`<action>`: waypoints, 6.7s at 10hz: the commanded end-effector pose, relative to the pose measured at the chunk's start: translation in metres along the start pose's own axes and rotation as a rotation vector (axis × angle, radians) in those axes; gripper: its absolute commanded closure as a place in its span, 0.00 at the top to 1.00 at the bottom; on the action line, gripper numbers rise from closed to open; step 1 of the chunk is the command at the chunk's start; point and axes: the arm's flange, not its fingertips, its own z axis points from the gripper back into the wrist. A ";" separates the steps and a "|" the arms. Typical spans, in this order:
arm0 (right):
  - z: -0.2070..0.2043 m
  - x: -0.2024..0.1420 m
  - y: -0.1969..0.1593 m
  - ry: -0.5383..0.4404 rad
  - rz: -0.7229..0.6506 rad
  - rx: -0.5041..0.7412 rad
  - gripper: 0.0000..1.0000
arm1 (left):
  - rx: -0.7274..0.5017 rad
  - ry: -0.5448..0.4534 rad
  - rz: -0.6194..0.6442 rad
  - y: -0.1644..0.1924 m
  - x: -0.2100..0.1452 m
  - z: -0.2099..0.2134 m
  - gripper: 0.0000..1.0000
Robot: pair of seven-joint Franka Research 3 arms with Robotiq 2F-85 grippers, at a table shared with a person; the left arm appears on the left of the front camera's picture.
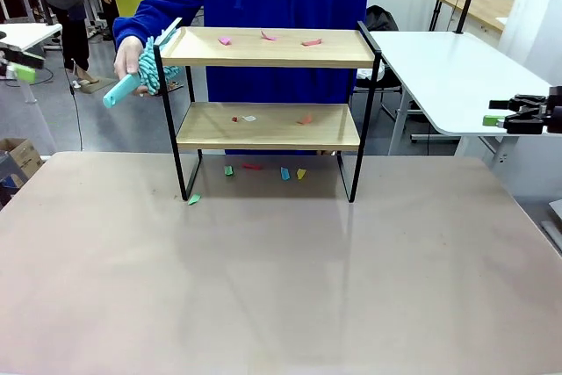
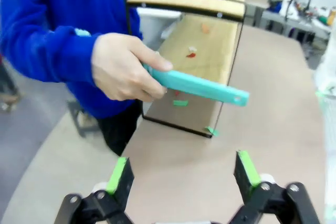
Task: Clean the shelf.
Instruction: Pick up the Duster handed by the human, then clean the specific section of the Shelf indicated by the human with the Duster.
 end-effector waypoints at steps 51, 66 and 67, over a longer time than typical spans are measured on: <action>-0.002 0.002 0.000 -0.004 0.003 0.003 1.00 | 0.699 0.757 0.160 -0.152 0.086 -0.040 0.13; -0.002 0.002 0.000 -0.004 0.003 0.003 1.00 | -0.052 1.222 -0.573 -0.282 0.089 0.002 0.13; -0.002 0.002 0.000 -0.004 0.003 0.003 1.00 | -0.052 1.222 -0.573 -0.282 0.089 0.002 0.13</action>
